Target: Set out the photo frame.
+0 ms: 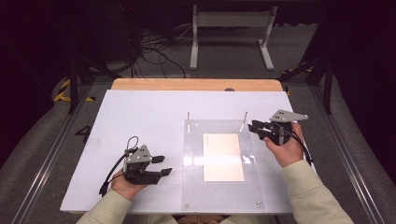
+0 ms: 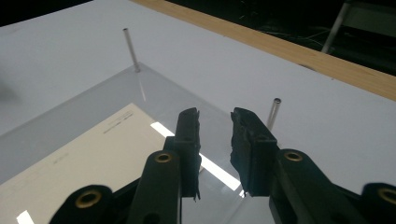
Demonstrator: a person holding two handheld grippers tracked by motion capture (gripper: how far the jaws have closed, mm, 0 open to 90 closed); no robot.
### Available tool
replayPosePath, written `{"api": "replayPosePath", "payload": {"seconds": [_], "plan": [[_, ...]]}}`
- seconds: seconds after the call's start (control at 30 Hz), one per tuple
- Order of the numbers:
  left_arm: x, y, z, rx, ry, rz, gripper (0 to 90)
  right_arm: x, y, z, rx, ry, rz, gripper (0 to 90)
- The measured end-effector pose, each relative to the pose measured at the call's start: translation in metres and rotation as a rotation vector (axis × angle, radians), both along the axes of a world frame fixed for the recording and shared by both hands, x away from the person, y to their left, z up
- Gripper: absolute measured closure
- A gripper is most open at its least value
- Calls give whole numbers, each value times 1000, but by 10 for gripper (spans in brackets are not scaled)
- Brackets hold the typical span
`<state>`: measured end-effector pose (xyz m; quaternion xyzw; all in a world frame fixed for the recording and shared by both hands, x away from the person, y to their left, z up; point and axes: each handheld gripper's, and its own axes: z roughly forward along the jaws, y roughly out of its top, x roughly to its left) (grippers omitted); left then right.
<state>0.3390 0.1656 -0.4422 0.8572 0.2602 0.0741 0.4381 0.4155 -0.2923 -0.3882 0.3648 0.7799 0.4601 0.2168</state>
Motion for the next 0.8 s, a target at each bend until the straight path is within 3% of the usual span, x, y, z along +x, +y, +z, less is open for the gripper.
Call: {"api": "replayPosePath", "payload": {"seconds": [0.1,0.3,0.4,0.6,0.67,0.73,0.8], "plan": [[-3,4,-1,2,7,18,433,13,0,-4,24,7,-63,668],[-5,7,-1,6,2,29,429,36,0,-16,12,22,-142,685],[-5,7,-1,4,6,30,427,44,3,-22,25,32,-157,696],[-5,7,-2,3,11,29,424,56,8,-32,6,22,-197,712],[-5,7,-2,3,6,28,424,59,10,-35,12,27,-198,745],[-5,7,-2,8,1,27,424,62,12,-37,-8,22,-200,830],[-5,7,-2,7,1,27,424,63,16,-38,-31,12,-196,851]]}}
